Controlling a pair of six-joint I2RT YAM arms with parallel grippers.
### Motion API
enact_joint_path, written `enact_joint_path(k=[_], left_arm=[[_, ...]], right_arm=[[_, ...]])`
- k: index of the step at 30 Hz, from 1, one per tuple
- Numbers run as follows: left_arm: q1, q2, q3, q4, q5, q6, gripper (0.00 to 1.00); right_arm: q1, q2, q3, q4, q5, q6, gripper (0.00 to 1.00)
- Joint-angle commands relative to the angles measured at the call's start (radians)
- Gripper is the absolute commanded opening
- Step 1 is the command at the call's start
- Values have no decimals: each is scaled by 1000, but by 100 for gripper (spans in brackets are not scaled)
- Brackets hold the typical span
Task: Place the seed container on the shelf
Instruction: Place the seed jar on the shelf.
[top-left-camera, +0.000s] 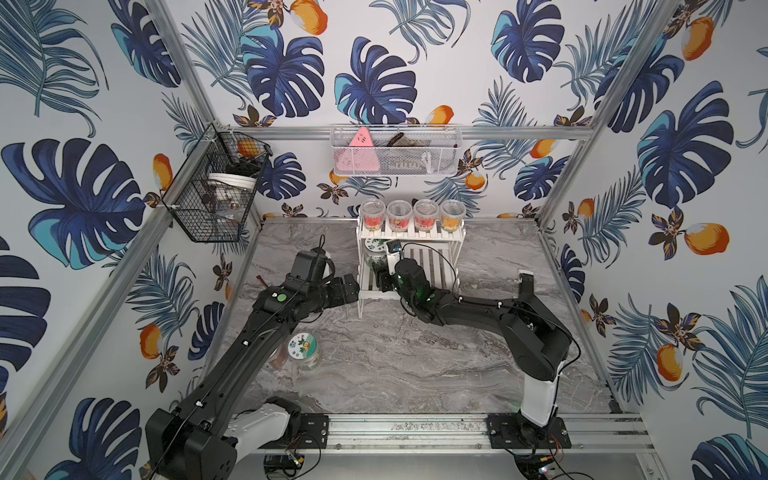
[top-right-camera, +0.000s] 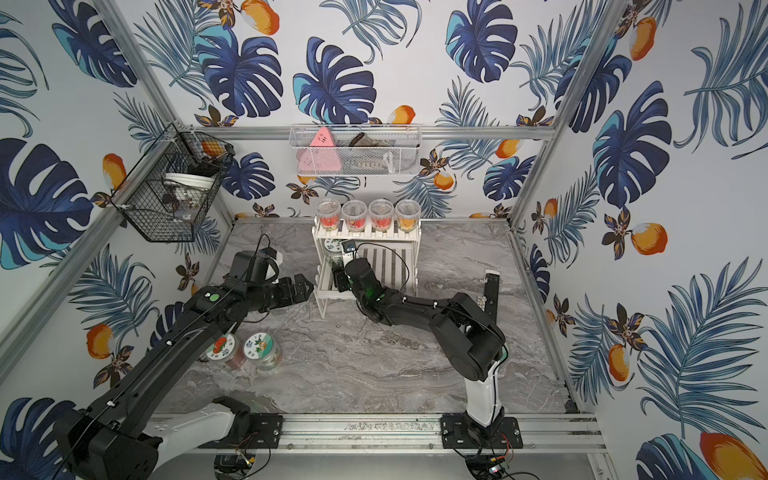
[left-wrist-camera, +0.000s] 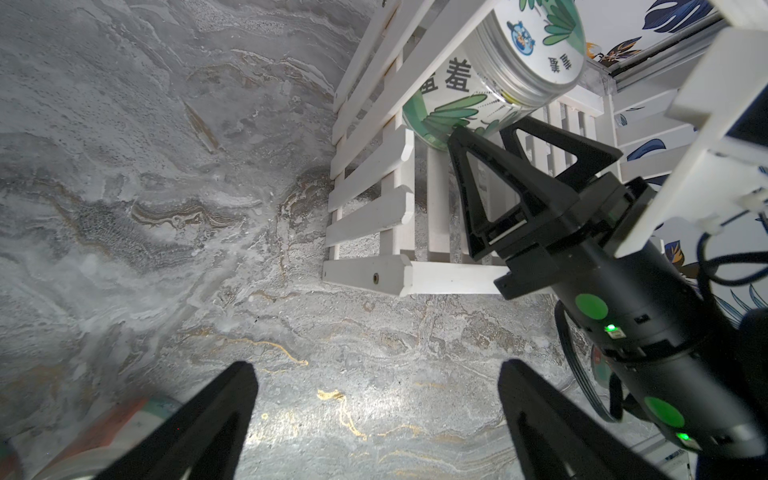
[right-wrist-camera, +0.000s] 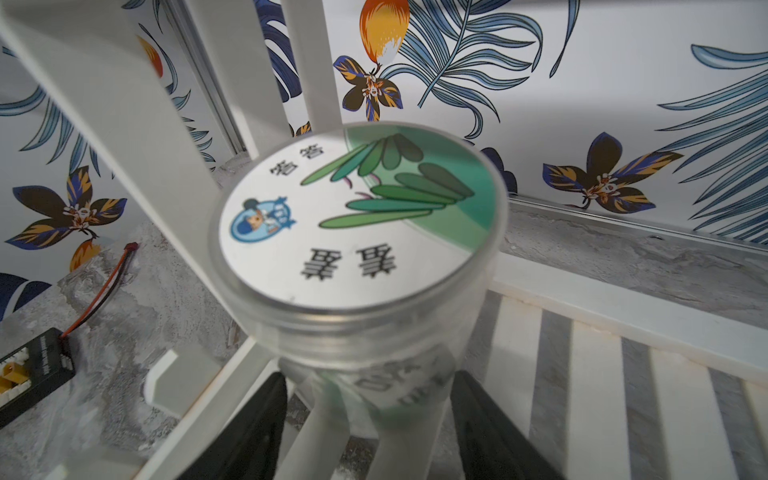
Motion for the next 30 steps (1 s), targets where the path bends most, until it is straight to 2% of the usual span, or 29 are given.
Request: enact_joint_path(k=[1, 16, 19, 25, 30], left_arm=[[0, 0, -1, 15, -1, 10, 98], [0, -6, -5, 12, 1, 8, 98], [2, -7, -6, 14, 5, 10, 98], [1, -29, -22, 33, 62, 38, 98], [0, -65, -44, 32, 91, 72, 99]], right_arm=[[-1, 10, 18, 22, 6, 8, 67], [-3, 16, 45, -13, 34, 24, 68], [-1, -5, 26, 0, 13, 20, 70], [2, -116, -60, -29, -87, 31, 78], [5, -317, -218, -147, -157, 81, 81]])
